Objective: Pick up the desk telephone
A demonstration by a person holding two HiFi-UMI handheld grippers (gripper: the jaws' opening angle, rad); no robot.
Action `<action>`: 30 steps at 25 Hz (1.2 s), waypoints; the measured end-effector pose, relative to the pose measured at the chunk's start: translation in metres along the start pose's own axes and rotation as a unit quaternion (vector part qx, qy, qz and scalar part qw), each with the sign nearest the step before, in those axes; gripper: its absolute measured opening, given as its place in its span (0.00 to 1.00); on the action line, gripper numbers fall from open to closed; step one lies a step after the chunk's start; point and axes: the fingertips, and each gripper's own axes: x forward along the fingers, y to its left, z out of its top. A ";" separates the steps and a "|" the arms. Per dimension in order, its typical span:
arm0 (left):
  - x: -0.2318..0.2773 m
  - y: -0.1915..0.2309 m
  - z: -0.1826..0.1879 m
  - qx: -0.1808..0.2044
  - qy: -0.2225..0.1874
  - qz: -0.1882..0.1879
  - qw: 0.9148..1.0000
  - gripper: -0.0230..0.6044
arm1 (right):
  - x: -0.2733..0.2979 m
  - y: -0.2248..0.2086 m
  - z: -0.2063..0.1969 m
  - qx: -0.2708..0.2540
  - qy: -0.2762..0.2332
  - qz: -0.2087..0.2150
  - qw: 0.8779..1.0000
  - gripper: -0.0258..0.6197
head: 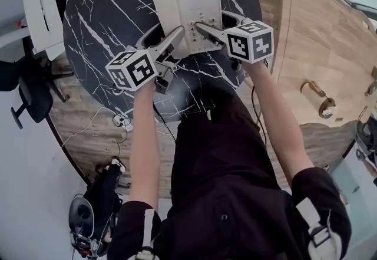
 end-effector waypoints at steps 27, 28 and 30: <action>-0.143 -0.103 0.006 0.087 -0.090 -0.045 0.991 0.55 | -0.104 0.142 0.000 -0.068 -0.129 -0.013 0.989 0.55; -0.148 -0.106 0.007 0.091 -0.093 -0.046 0.990 0.55 | -0.107 0.147 0.001 -0.071 -0.134 -0.012 0.988 0.55; -0.159 -0.112 0.008 0.095 -0.102 -0.047 0.989 0.55 | -0.113 0.158 0.000 -0.074 -0.143 -0.011 0.987 0.55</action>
